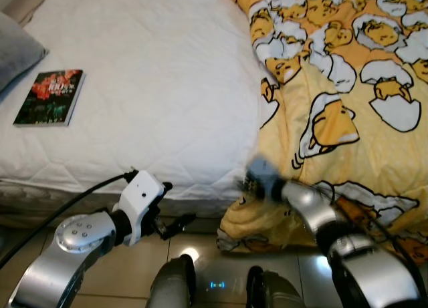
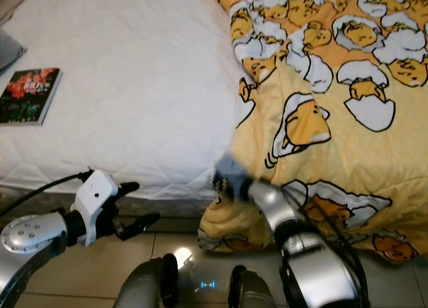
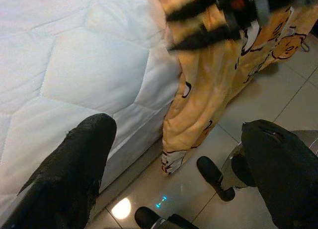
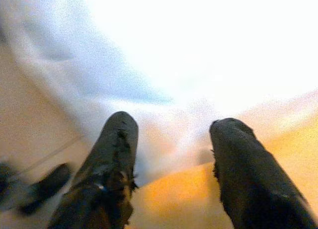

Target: Clean up the room

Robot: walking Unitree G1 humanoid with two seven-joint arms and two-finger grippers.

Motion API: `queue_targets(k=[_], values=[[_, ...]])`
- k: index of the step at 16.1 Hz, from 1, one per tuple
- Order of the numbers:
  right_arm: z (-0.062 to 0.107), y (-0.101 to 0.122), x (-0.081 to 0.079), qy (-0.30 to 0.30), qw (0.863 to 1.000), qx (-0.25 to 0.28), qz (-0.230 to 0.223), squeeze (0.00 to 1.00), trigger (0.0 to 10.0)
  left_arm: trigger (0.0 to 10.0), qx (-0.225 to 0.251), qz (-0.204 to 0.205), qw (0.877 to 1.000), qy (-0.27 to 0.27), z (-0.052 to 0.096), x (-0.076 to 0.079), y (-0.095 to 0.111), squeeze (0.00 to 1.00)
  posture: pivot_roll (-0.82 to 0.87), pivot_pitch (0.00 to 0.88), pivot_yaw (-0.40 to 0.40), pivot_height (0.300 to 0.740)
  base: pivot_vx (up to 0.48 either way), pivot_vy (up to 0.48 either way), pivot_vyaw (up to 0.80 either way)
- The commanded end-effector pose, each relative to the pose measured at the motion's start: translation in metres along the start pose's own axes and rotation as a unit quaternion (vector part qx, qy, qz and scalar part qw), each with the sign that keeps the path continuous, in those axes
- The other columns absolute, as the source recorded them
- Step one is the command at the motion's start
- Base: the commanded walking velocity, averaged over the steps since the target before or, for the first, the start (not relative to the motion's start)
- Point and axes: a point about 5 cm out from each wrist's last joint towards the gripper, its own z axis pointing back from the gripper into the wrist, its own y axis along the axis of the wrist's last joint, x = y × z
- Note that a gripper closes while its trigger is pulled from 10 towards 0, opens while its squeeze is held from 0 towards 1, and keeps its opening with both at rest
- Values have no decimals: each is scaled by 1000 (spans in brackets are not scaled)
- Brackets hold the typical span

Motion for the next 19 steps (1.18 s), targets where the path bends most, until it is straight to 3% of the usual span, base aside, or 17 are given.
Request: queue_targets(k=[1,4,5,6,9,13,14,15,19], values=[[0,-9,-5,-14,999,-28,1,1000,10000,10000,-7,-3,1000,-13,2,4,-1,0,280,209,51,740,0,0,0],[-4,-7,2,-79,995,-54,28,1000,10000,10000,-12,-3,1000,-16,4,4,-1,0,285,220,59,740,0,0,0],[-3,-11,5,-117,989,-79,36,404,10000,10000,-13,-3,1000,-18,5,5,-1,0,291,231,67,740,0,0,0],[-2,-15,7,-150,983,-101,37,0,10000,10000,-15,-3,1000,-20,6,6,-2,0,294,234,70,740,0,0,0],[0,-19,11,-213,970,-114,16,0,10000,10000,-20,-3,1000,-24,7,6,-2,0,304,247,78,740,0,0,0],[-2,-22,3,-216,969,-121,2,0,10000,10000,-23,-1,999,-26,9,8,-2,0,308,253,77,740,0,0,0],[-2,-23,2,-215,969,-124,-6,0,8863,10000,-23,-1,999,-27,9,9,-2,0,308,253,77,740,0,0,0],[0,-28,-1,-215,967,-131,-34,0,0,10000,-24,-1,999,-27,8,9,-2,0,309,254,77,740,0,0,0],[3,-35,-1,-216,963,-137,-87,0,0,10000,-23,1,999,-27,7,9,-1,0,312,257,65,740,0,0,0]])
